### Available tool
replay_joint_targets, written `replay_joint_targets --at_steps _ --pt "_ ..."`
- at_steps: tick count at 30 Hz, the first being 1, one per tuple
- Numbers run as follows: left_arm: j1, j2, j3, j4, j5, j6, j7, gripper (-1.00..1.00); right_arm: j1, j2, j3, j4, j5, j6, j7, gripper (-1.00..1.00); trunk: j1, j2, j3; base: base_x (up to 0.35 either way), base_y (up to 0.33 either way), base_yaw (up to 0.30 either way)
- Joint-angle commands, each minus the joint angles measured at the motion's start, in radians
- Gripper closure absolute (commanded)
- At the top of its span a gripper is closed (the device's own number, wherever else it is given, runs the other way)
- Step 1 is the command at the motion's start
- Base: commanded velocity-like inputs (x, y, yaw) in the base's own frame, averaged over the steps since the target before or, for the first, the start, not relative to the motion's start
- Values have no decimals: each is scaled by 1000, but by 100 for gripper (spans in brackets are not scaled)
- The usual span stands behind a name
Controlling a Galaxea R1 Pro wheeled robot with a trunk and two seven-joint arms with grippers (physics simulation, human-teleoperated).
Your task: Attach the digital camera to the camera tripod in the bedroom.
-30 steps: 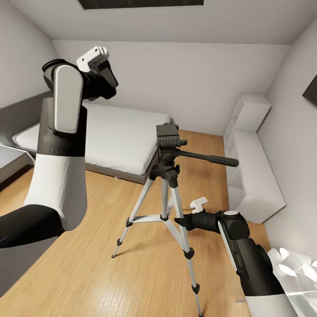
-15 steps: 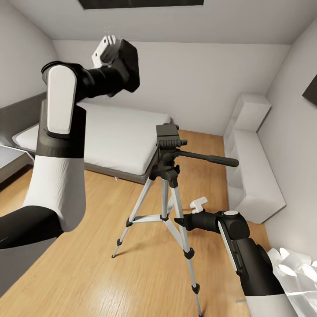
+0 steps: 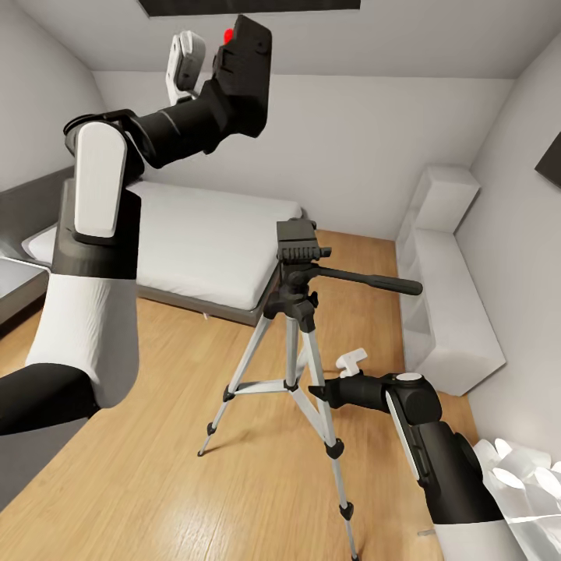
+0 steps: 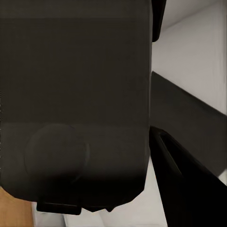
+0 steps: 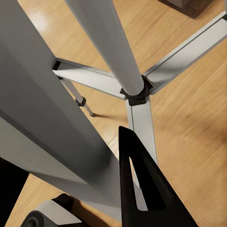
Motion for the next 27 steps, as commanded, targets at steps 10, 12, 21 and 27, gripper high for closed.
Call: replay_joint_targets --at_steps 10,12,21,27 --pt "-1 6 -118 -1 -88 3 -10 100 -1 1 -2 19 90 -18 1 100 1 -1 -2 0 0 0" --pt "-1 7 -153 2 -145 2 -6 100 -1 1 -2 19 90 -19 1 100 1 -1 -2 0 0 0" --pt "-1 12 -189 5 -261 11 -11 100 -1 1 -2 19 91 -19 1 100 1 -1 -2 0 0 0" --pt "-1 23 -208 5 -266 14 -16 100 -1 1 -2 19 91 -19 1 100 1 -1 -2 0 0 0"
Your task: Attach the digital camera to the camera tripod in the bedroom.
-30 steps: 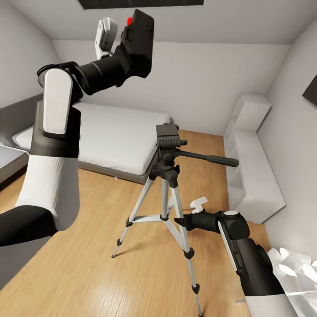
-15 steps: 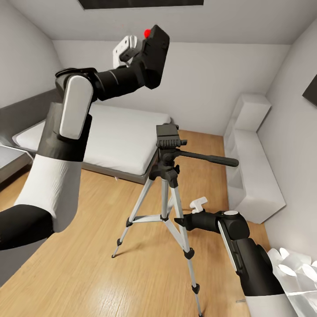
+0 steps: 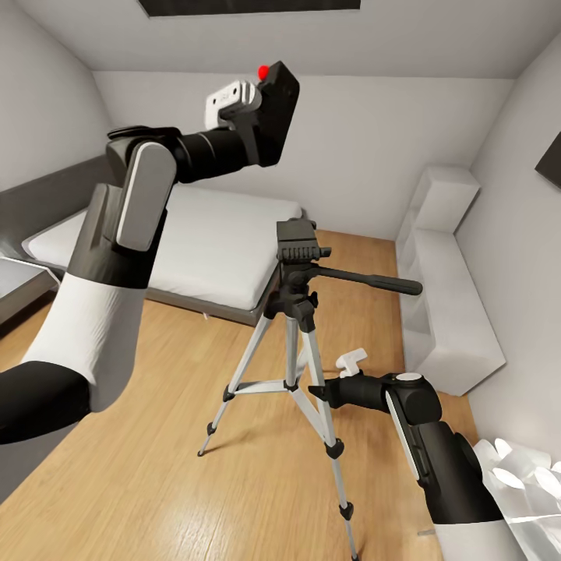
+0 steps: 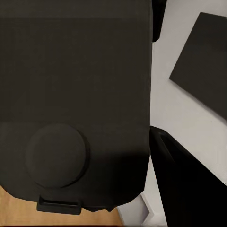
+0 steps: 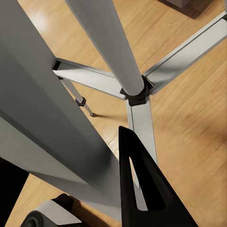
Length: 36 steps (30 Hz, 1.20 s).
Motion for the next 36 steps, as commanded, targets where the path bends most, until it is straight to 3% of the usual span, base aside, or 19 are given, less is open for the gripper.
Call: replay_joint_targets --at_steps 1,11,15,21,24,25,29,36 --pt "-1 1 -5 2 4 4 2 100 -1 0 -2 19 90 -18 0 100 1 -2 -2 0 0 0" --pt "-1 14 -133 18 -29 -1 11 100 -1 0 -2 19 90 -18 1 100 1 -2 -2 0 0 0" --pt "-1 27 -150 19 -66 -3 12 100 -1 -1 -2 19 91 -18 2 100 1 -2 -2 0 0 0" --pt "-1 59 -173 6 -90 2 9 100 -1 -1 -2 19 91 -17 3 100 1 -2 -2 0 0 0" --pt "-1 70 -218 -14 -100 3 7 100 -1 -1 -2 19 91 -17 2 100 1 -2 -2 0 0 0" --pt "-1 77 -259 -32 -108 3 6 100 -1 -1 -2 19 92 -17 2 100 1 -2 -2 0 0 0" --pt "-1 98 -338 -78 -128 3 5 100 -1 -2 -2 19 93 -17 2 100 1 -2 -2 0 0 0" --pt "-1 123 -373 -102 -140 10 3 100 -1 -3 -2 19 93 -18 2 100 1 -2 -2 0 0 0"
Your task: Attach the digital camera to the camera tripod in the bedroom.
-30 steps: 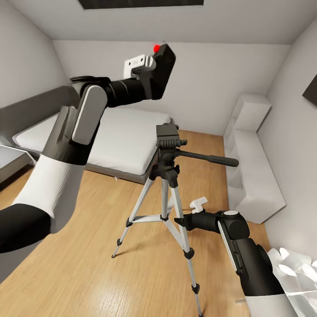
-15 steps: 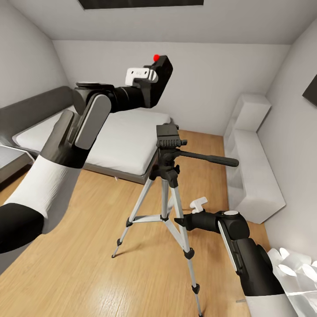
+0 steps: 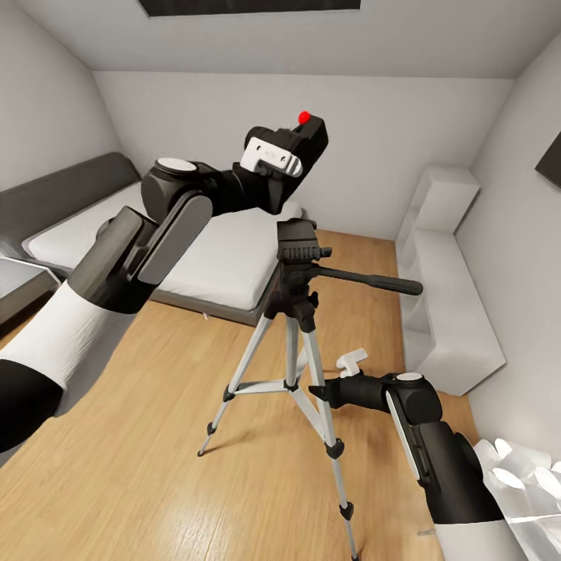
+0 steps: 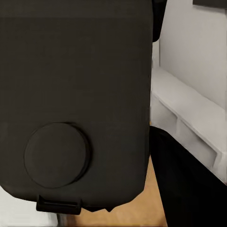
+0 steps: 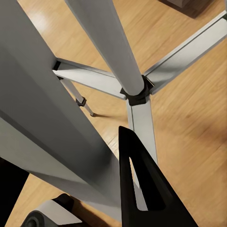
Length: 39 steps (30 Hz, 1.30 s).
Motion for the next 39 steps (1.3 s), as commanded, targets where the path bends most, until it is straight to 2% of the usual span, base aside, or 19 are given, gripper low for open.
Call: replay_joint_targets --at_steps 1,9,13,15,16,18,19,20,21,22,23,24,25,26,30,33,35,39 --pt "-2 7 -3 -2 3 6 2 100 -1 0 -2 19 99 -19 3 100 1 -2 -2 0 0 0" --pt "-2 93 -10 -14 -16 20 -22 100 -1 0 -3 19 99 -19 3 100 1 -2 -2 0 0 0" --pt "-3 137 -10 -27 -48 22 -107 100 -1 0 -3 19 99 -18 3 100 1 -2 -2 0 0 0" --pt "-4 157 -9 -30 -89 22 -177 100 -1 0 -4 19 99 -18 3 100 1 -2 -2 0 0 0" --pt "-5 166 -9 -31 -125 22 -227 100 -1 0 -4 19 99 -18 3 100 1 -2 -2 0 0 0" --pt "-5 171 -9 -30 -167 22 -276 100 -1 0 -3 19 99 -18 3 100 1 -2 -2 0 0 0" --pt "-6 173 -8 -30 -210 23 -326 100 -1 0 -3 19 99 -18 3 100 1 -2 -2 0 0 0" --pt "-6 172 -7 -30 -232 23 -350 100 -1 0 -3 19 99 -19 3 100 1 -2 -2 0 0 0" --pt "-14 172 7 -30 -285 28 -428 100 -1 0 -2 19 98 -19 3 100 1 -2 -2 0 0 0" --pt "-21 171 16 -30 -311 32 -473 100 -1 1 -2 19 97 -19 3 100 1 -2 -2 0 0 0" --pt "-40 173 30 -30 -349 42 -546 100 -1 1 -3 20 97 -20 2 100 1 -2 -2 0 0 0" --pt "-51 175 35 -29 -363 46 -576 100 -1 1 -3 20 97 -20 3 100 1 -2 -2 0 0 0" --pt "-84 184 42 -27 -380 54 -634 100 -1 1 -3 20 96 -20 3 100 1 -2 -2 0 0 0" --pt "-120 194 46 -25 -388 59 -683 100 -1 1 -3 20 96 -20 3 100 1 -2 -2 0 0 0" --pt "-188 206 52 -15 -394 67 -774 100 -1 0 -3 20 96 -20 3 100 1 -2 -2 0 0 0" --pt "-213 206 54 4 -395 68 -816 100 -1 0 -4 20 96 -20 3 100 1 -2 -2 0 0 0" --pt "-235 199 56 50 -392 68 -887 100 -1 0 -4 20 94 -20 2 100 1 -2 -2 0 0 0" --pt "-241 192 56 67 -376 68 -953 100 -1 1 -4 20 93 -20 2 100 1 -2 -2 0 0 0"
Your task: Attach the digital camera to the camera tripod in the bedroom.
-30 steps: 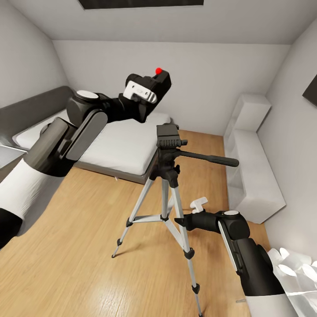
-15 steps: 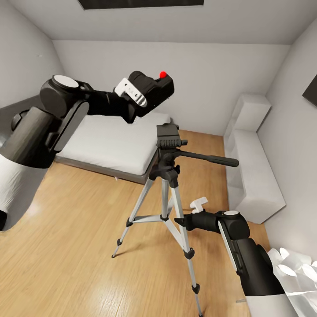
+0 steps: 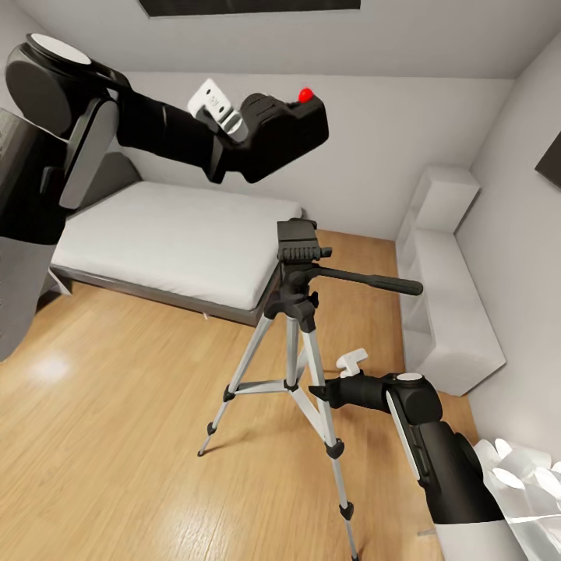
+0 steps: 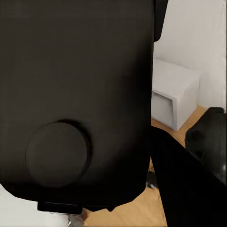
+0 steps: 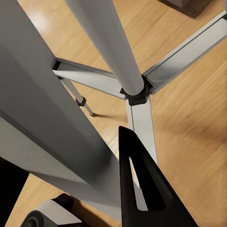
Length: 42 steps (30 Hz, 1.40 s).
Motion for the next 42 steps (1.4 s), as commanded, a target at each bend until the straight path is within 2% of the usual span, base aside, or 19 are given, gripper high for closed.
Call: replay_joint_targets --at_steps 1,11,22,30,33,37,40,41,42 --pt "-2 0 -2 3 2 1 -16 100 -1 1 -2 21 89 -19 -1 100 1 -2 -2 0 0 0" --pt "-4 6 7 18 50 -1 -153 100 -1 1 -2 21 89 -19 0 100 1 -2 -2 0 0 0" --pt "-3 15 6 -15 48 -12 -180 100 -1 1 -2 21 88 -19 2 100 1 -2 -2 0 0 0" --pt "-3 21 5 13 58 11 -215 100 -1 0 -2 21 90 -19 2 100 1 -2 -2 0 0 0" --pt "-3 40 4 45 51 27 -274 100 -1 0 -2 21 89 -19 2 100 1 -2 -2 0 0 0" --pt "-3 49 1 94 28 28 -314 100 -1 0 -2 21 90 -18 1 100 1 -2 -2 0 0 0" --pt "-3 47 -1 120 -2 27 -324 100 -1 0 -2 21 90 -18 1 100 1 -2 -2 0 0 0" --pt "-3 43 0 133 -43 26 -328 100 -1 0 -2 21 90 -19 1 100 1 -2 -2 0 0 0" --pt "-3 42 0 135 -54 26 -329 100 -1 0 -2 21 90 -19 1 100 1 -2 -2 0 0 0"
